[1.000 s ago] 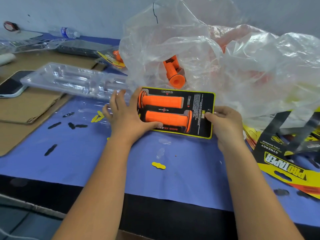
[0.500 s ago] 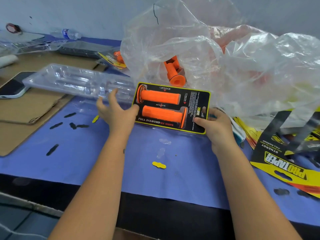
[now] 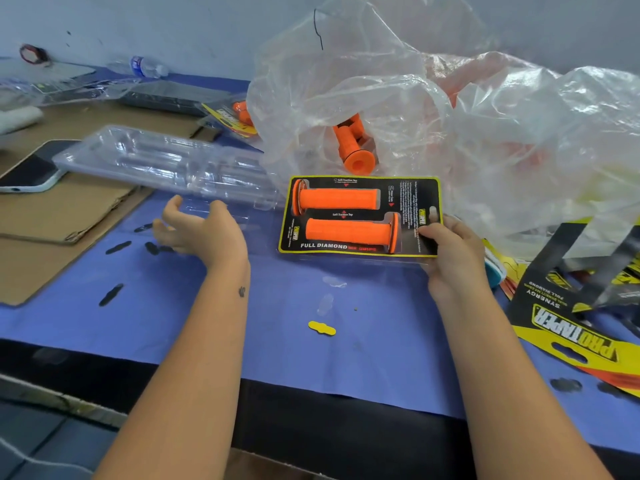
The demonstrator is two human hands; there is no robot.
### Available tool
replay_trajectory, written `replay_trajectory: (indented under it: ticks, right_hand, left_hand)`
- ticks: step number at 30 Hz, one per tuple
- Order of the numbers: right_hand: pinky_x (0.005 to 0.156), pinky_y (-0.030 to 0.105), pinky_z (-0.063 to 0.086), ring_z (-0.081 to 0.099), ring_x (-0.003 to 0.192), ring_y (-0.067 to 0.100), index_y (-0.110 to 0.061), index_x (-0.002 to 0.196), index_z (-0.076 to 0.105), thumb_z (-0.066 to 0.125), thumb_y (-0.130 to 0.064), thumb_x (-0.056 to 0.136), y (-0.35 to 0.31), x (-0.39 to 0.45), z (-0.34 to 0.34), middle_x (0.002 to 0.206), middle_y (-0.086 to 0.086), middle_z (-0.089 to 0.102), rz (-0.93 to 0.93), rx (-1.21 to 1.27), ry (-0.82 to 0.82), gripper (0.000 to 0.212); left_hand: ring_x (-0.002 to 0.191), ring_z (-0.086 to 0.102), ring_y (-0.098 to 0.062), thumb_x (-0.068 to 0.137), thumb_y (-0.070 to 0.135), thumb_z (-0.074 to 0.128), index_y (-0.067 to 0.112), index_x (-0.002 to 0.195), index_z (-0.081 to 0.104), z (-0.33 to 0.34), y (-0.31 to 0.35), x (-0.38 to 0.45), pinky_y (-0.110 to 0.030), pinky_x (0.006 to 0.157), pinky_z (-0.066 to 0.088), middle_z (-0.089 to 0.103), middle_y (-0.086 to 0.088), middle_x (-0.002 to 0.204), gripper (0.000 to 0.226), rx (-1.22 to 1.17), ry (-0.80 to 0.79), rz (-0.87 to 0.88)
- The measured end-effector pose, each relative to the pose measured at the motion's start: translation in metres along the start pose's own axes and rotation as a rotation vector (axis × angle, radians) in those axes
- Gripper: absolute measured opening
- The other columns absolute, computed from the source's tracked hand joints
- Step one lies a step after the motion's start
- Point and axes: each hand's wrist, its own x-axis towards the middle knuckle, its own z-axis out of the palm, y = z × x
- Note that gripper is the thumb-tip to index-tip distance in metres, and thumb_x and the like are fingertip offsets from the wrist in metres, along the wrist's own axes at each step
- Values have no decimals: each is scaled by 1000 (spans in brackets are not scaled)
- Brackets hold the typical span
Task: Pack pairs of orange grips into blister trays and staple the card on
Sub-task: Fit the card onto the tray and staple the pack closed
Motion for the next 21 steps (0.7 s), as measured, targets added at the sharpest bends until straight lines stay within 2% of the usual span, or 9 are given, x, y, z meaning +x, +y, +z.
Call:
replay_trajectory:
  ticks: [2,3,5,9,13,15,17,19,21]
  right_hand:
    - [59,28,59,70,70,12,-14,73,59,55,9,86,-1,0,1,71,-4,73,16,44,7,27]
    - [58,27,58,70,69,12,-13,74,60,54,10,86,-1,-1,1,70,-4,72,31,73,7,27]
    - [63,31,59,70,77,19,-10,79,62,52,10,87,-1,-1,1,81,4,72,76,142,-14,24]
    - [66,33,59,70,90,25,-10,95,64,51,7,88,-1,0,-2,102,13,71,124,143,-71,22]
    - [68,37,59,71,98,26,-11,113,64,58,-1,90,-2,-2,-4,108,11,73,101,26,-220,25]
    - [76,45,59,69,104,30,-13,124,60,60,-3,89,-5,-2,-8,116,12,70,77,-50,-337,36]
    - [82,52,57,67,108,33,-16,132,54,60,-1,88,-9,-2,-13,123,14,67,84,-89,-446,47]
    - [78,49,59,68,106,34,-16,132,54,57,4,87,-9,-4,-14,121,14,68,114,-87,-482,49]
    - [74,44,60,70,99,31,-8,128,58,53,9,87,-6,-6,-10,116,15,70,136,-25,-453,45]
  left_hand:
    - [133,31,-29,86,5,53,14,130,48,0,-1,3,-14,73,48,14,-8,152,45,-1,-43,-14]
    - [134,33,-29,86,3,51,14,126,51,0,-1,4,-27,83,51,15,-8,152,42,-1,-67,-29]
    - [133,35,-29,85,-4,42,14,121,56,1,-1,1,-37,88,50,18,-6,150,42,-13,-74,-56]
    - [128,40,-28,80,-16,28,8,117,57,2,5,-5,-18,71,44,23,-8,144,53,-71,13,-52]
    - [123,48,-34,83,-17,31,1,122,52,-3,10,-2,-16,65,44,22,-14,141,48,-153,54,-84]
    - [123,50,-33,88,-13,36,3,130,45,-5,10,-1,-14,63,47,17,-12,143,46,-172,63,-110]
    - [125,50,-37,90,-9,41,5,136,39,-5,9,1,-24,72,51,17,-10,146,49,-182,37,-120]
    - [128,48,-36,90,-6,43,6,139,36,-4,7,1,-38,86,51,19,-10,148,52,-183,-12,-132]
    - [129,47,-33,89,-4,46,6,141,35,-1,5,-1,-38,93,50,18,-10,147,53,-146,-54,-116]
